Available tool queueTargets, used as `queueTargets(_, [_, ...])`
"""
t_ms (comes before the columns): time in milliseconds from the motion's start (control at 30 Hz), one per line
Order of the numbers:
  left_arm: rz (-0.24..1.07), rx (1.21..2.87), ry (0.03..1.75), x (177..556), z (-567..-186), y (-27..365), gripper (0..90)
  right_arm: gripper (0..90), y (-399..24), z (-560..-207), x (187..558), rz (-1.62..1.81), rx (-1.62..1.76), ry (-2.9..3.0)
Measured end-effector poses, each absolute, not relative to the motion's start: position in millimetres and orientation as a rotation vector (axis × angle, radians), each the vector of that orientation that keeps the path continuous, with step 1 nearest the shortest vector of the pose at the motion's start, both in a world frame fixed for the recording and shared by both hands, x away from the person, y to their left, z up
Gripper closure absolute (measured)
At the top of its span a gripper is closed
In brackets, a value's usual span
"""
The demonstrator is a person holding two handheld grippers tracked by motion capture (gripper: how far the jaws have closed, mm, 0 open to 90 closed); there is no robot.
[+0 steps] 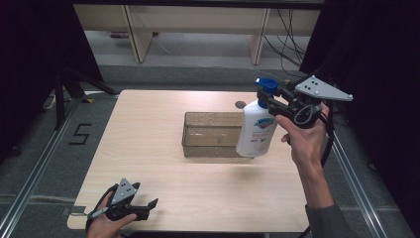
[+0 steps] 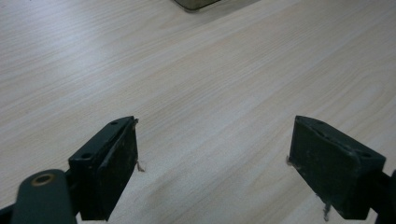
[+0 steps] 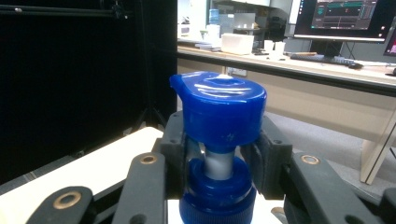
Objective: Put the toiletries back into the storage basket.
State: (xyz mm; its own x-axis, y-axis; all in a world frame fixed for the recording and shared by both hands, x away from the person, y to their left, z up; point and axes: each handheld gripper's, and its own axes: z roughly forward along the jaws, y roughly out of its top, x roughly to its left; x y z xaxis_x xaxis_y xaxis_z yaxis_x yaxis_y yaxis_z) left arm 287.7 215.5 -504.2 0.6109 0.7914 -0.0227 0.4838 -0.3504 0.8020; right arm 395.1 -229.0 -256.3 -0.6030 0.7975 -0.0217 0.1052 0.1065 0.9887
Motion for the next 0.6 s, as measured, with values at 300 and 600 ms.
queueTargets(300, [0.474, 2.015, 1.005, 287.6, -504.1, 215.4, 14.8, 62.5, -221.8, -254.3, 405.0, 1.547, 0.889, 1.816])
queueTargets(600, [0.473, 2.009, 1.006, 287.7, -504.3, 215.6, 14.8, 62.5, -213.1, -254.0, 421.3, 1.542, 0.895, 1.816])
